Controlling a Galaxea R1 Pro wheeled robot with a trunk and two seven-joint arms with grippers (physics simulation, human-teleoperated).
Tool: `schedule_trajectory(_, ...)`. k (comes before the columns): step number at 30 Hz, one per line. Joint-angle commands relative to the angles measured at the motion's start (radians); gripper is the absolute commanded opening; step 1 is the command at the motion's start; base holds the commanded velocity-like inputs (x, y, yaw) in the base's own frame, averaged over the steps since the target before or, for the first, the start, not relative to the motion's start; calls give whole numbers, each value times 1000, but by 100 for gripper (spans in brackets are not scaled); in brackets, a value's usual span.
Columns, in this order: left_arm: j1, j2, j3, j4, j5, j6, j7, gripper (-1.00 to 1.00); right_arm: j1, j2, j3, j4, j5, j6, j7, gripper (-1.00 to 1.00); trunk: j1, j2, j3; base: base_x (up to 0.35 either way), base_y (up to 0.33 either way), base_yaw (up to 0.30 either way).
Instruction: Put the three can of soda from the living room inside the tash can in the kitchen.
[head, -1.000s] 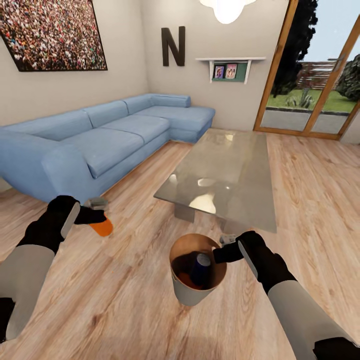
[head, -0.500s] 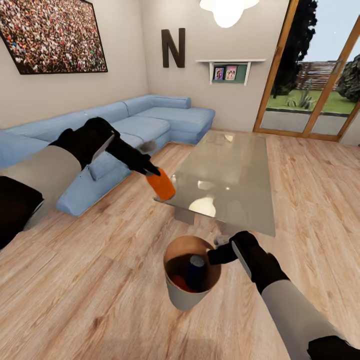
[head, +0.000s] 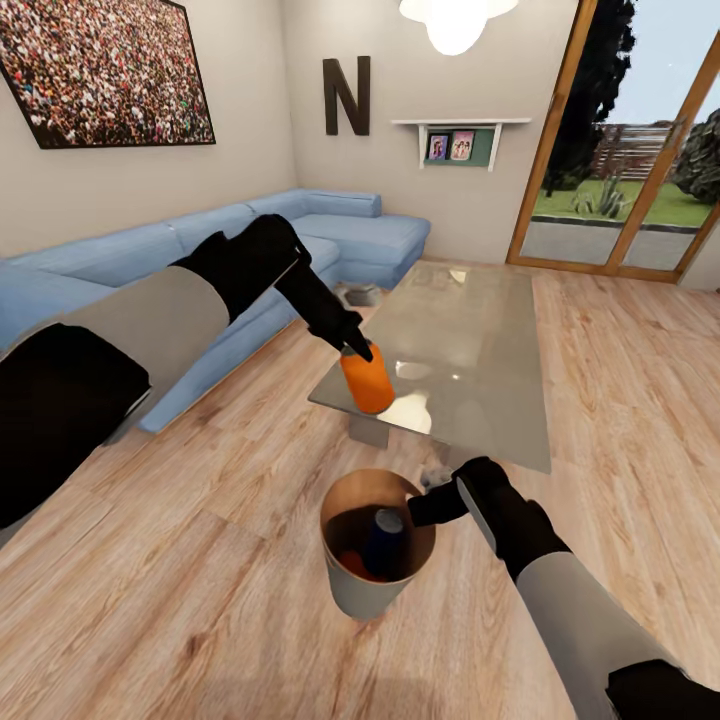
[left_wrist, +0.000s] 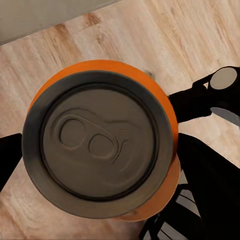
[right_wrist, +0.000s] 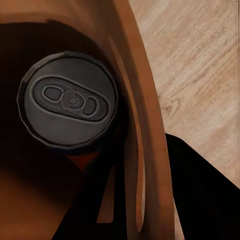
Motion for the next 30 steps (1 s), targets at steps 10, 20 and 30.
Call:
schedule_trajectory(10, 29, -5, -7, -11, -12, 0, 4, -100, -78, -8, -9, 130, -23, 4, -4, -100, 0, 0, 0, 0, 0, 0)
schedule_trajectory(20, 196, -11, -10, -171, -198, 0, 3, -100, -117, -2, -10, 140, -23, 4, 13, -100, 0, 0, 0, 0, 0, 0)
schedule_trajectory(30, 280, -14, -10, -209, -216, 0, 4, -100, -149, 8, -7, 145, -23, 4, 17, -100, 0, 0, 0, 0, 0, 0)
